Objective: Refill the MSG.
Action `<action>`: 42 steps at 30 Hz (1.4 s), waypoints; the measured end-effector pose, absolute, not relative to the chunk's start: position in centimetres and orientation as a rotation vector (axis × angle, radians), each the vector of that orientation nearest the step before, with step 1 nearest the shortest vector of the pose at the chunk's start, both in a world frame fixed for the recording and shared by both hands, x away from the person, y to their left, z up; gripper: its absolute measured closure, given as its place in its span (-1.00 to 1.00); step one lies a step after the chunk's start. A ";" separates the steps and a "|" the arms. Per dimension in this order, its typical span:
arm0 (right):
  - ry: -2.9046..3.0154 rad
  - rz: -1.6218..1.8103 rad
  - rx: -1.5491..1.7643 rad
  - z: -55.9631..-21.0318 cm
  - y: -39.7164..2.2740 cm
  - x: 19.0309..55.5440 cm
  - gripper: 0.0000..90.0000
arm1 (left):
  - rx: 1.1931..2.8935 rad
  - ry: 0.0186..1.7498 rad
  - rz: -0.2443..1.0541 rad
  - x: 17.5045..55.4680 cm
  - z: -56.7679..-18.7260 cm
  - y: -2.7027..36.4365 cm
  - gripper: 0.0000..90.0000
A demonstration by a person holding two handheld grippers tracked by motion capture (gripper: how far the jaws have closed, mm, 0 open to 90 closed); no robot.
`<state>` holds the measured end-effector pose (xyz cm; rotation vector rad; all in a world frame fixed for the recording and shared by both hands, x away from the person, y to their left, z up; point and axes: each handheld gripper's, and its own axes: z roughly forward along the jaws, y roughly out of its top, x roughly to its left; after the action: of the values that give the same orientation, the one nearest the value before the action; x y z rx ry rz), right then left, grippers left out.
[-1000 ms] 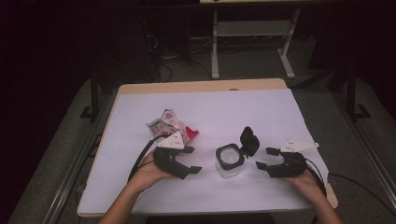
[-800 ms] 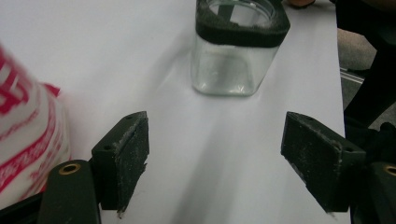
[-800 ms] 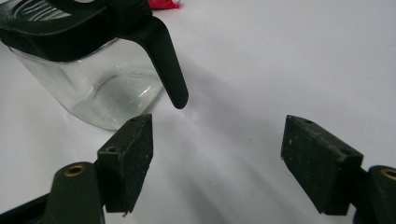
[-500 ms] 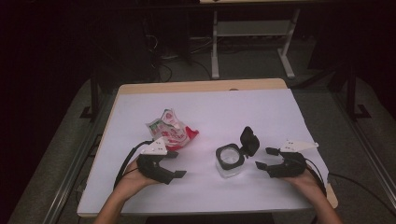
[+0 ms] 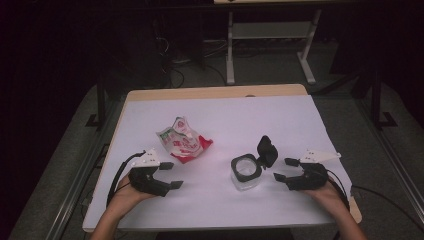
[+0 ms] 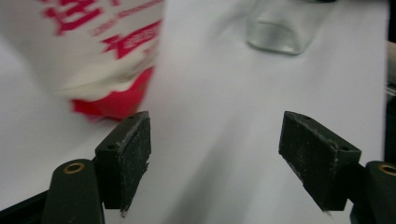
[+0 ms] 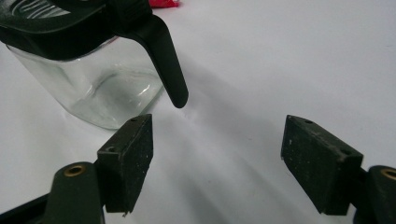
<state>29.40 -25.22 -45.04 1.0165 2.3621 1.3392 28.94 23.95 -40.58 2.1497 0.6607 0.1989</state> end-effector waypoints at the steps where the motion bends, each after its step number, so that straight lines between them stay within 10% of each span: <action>1: 2.362 1.339 1.016 -45.1 -25.2 29.4 -0.45 | 2.147 0.666 0.202 29.0 -40.5 24.1 -0.45; 42: 2.357 1.350 1.033 -45.1 -25.3 29.5 -0.45 | 2.010 0.652 0.320 35.7 -39.8 23.8 -0.34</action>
<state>29.49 -25.34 -45.13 1.0334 2.3566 1.3499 35.70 23.80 -39.76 2.0095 0.6521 0.3201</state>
